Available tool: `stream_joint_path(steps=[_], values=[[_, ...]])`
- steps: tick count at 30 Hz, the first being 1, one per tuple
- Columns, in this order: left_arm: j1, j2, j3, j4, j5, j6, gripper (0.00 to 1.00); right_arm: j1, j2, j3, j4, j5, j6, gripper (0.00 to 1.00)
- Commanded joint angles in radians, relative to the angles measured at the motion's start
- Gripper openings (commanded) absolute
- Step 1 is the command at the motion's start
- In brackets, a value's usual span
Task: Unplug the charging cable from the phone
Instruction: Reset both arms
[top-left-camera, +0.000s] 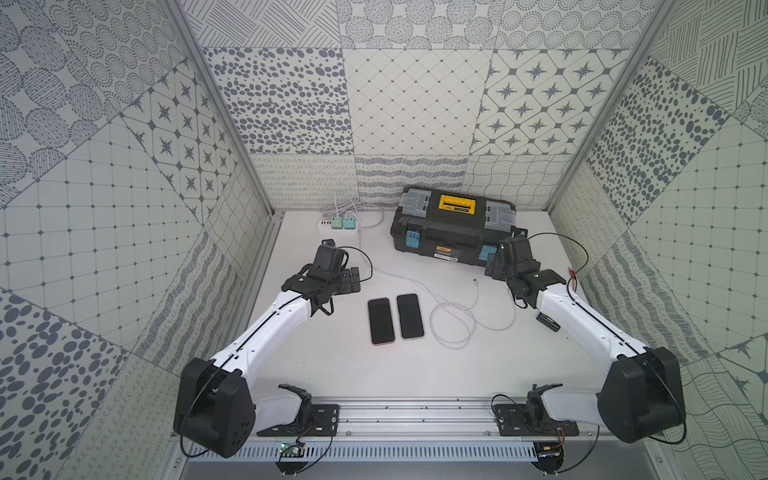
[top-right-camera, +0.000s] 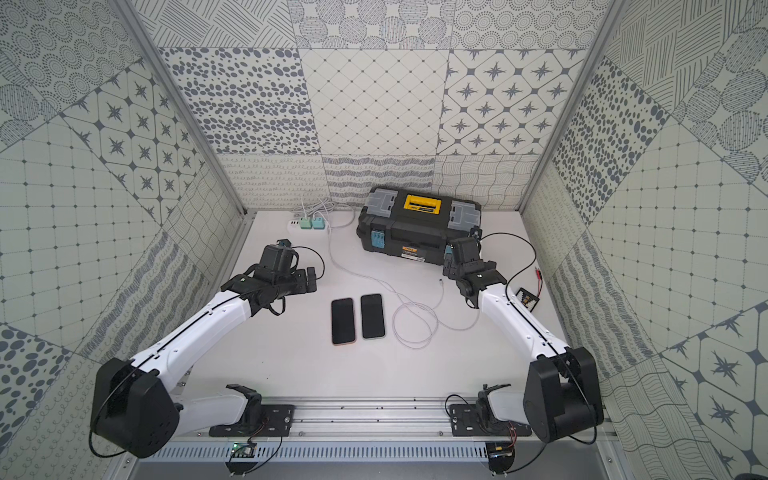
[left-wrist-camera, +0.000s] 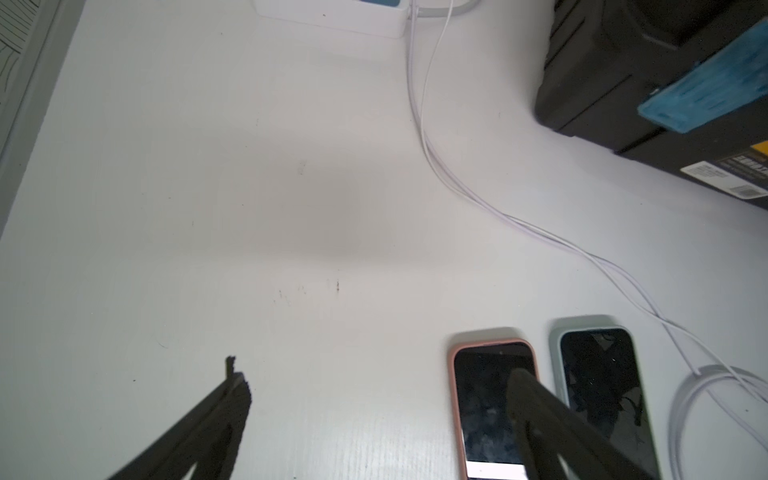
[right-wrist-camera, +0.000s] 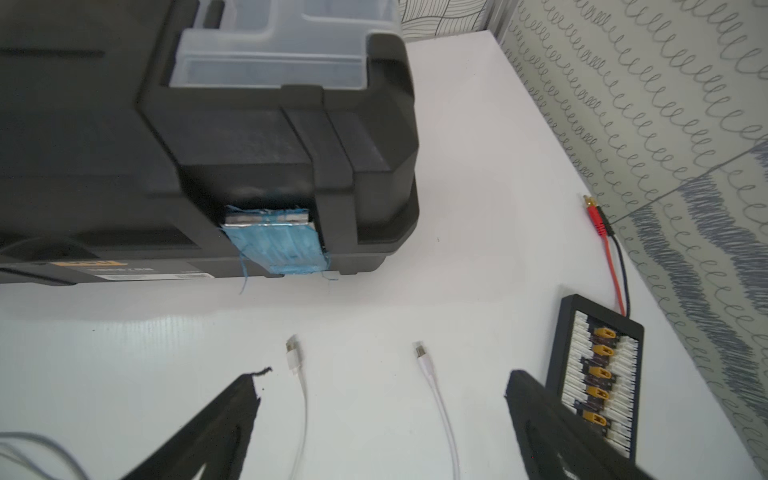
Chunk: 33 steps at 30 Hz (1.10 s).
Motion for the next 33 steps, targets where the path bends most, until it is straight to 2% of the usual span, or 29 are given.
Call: stream_joint_path(steps=[1,3,7,11,17,18,20,21,23,26,27,30,31,33], values=[[0.06,-0.007,-0.09,0.251,-0.074,0.191,0.99,-0.021,-0.054,-0.09,0.152,0.113,-0.071,0.97],[0.069,-0.013,-0.167,0.354,-0.12,0.219,0.99,-0.042,-0.073,-0.134,0.181,0.113,-0.068,0.97],[0.074,-0.013,-0.357,0.68,-0.162,0.284,0.97,-0.066,-0.12,-0.255,0.327,0.116,-0.103,0.97],[0.088,0.053,-0.456,0.982,-0.143,0.355,0.93,-0.069,-0.17,-0.37,0.532,0.117,-0.17,0.97],[0.096,0.191,-0.558,1.317,-0.085,0.43,0.91,-0.08,-0.16,-0.48,0.786,0.116,-0.208,0.97],[0.097,0.222,-0.584,1.407,-0.065,0.44,0.92,-0.081,-0.144,-0.49,0.82,0.103,-0.209,0.97],[0.102,0.301,-0.613,1.531,-0.039,0.462,0.99,-0.081,-0.104,-0.508,0.898,0.065,-0.217,0.97],[0.095,0.318,-0.604,1.545,-0.062,0.468,0.99,-0.082,-0.069,-0.52,0.955,0.053,-0.222,0.97],[0.105,0.289,-0.574,1.418,-0.052,0.431,0.99,-0.082,0.007,-0.541,1.07,0.033,-0.243,0.97],[0.106,0.294,-0.582,1.442,-0.045,0.437,0.99,-0.078,0.116,-0.56,1.231,0.008,-0.3,0.97],[0.106,0.298,-0.578,1.442,-0.044,0.443,0.99,-0.088,0.131,-0.566,1.252,-0.051,-0.306,0.97],[0.105,0.298,-0.576,1.441,-0.051,0.44,0.99,-0.14,0.261,-0.625,1.494,-0.191,-0.308,0.97],[0.108,0.303,-0.573,1.442,-0.052,0.442,0.99,-0.146,0.302,-0.625,1.537,-0.196,-0.309,0.97],[0.107,0.302,-0.576,1.445,-0.052,0.441,0.99,-0.162,0.265,-0.586,1.382,-0.233,-0.289,0.97]])
